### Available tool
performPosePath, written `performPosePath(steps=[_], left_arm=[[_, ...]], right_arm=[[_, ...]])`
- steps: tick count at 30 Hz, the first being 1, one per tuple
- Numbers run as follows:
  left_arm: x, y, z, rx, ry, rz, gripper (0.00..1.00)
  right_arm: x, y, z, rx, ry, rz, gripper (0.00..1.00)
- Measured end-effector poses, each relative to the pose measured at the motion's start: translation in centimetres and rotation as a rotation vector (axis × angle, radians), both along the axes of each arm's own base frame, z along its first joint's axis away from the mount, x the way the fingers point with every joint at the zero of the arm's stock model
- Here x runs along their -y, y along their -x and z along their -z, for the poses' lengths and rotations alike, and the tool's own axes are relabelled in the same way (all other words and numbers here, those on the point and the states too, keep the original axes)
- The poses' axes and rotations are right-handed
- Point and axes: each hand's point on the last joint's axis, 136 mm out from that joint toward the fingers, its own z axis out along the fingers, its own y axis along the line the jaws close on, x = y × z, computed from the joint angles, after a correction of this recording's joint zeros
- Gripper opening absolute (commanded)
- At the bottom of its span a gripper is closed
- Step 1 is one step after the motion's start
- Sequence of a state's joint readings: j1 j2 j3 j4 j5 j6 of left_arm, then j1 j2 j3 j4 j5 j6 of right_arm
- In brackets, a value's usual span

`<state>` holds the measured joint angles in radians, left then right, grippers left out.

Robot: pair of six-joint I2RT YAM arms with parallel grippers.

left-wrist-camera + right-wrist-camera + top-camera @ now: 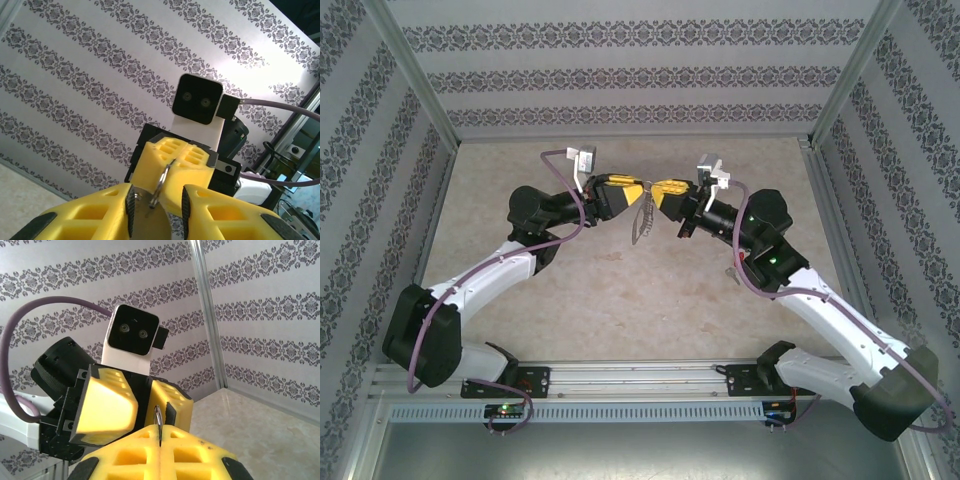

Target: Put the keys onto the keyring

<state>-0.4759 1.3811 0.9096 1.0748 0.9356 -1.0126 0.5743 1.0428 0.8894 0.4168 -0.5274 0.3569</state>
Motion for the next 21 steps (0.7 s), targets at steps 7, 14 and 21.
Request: performPosePath(steps=[7,14,21], left_arm=[[0.02,0.3,-0.85,0.017,0.013,0.01,0.29],[0.3,0.38,-0.6,0.013,0.008,0.021,0.3],[0.34,0.32,-0.45,0.019,0.001,0.017,0.16]], right_arm=[[-0.51,-0.03,0.35,-0.017,-0.001,-0.014,0.0],[-0.52,-0.02,0.21,-0.013,-0.005,-0.014,0.0],[-0.59,-0.02,0.18,-0.011,-0.007,-0.016,0.0]])
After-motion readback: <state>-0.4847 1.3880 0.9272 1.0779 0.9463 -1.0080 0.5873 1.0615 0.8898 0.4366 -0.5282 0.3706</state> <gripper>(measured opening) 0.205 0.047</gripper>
